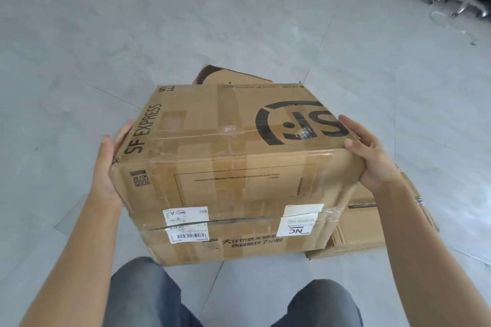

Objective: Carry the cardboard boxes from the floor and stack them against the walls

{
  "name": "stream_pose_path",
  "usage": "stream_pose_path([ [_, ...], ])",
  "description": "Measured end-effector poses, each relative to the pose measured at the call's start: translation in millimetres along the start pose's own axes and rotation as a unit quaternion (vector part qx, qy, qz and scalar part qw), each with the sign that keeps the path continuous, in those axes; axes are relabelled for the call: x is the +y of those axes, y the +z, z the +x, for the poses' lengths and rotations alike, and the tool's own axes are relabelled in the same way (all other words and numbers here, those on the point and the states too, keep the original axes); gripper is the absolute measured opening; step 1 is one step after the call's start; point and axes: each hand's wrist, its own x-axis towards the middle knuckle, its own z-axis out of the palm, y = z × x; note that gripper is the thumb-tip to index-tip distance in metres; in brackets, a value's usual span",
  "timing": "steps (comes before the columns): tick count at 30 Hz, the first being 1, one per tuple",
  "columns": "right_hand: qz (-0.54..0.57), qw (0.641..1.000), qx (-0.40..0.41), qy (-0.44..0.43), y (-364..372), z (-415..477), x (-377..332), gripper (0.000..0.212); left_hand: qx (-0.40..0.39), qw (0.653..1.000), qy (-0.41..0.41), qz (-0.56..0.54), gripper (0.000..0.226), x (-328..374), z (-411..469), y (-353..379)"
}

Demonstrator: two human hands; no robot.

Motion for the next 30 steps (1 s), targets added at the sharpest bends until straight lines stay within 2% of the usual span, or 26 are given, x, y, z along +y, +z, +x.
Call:
stream_pose_path([
  [3,-0.037,0.998,-0.011,0.042,20,-12,-67,0.058,0.003,1.000,-0.030,-0.008,0.094,57,-21,13],
  [6,-0.061,0.994,-0.055,0.075,43,-21,-138,0.072,0.042,0.997,-0.063,-0.012,0.095,123,-40,28],
  [9,-0.075,0.990,-0.072,0.098,69,-27,-206,0.051,0.074,0.993,-0.088,-0.002,0.096,193,-56,44],
  [10,-0.083,0.988,-0.074,0.106,78,-29,-227,0.050,0.082,0.992,-0.097,0.007,0.091,215,-62,50],
  [13,-0.079,0.985,-0.074,0.132,102,-37,-283,0.046,0.113,0.988,-0.103,0.016,0.056,275,-77,66],
  [16,-0.064,0.985,-0.068,0.148,117,-48,-327,0.042,0.163,0.980,-0.109,0.040,0.039,322,-82,78],
  [24,-0.050,0.983,-0.033,0.173,128,-81,-382,0.035,0.170,0.973,-0.141,0.065,0.059,379,-97,94],
  [28,-0.053,0.985,0.000,0.163,122,-93,-384,0.033,0.110,0.984,-0.106,0.092,0.072,387,-111,99],
  [30,-0.051,0.987,0.003,0.150,125,-92,-387,0.031,0.080,0.985,-0.095,0.120,0.060,396,-113,104],
])
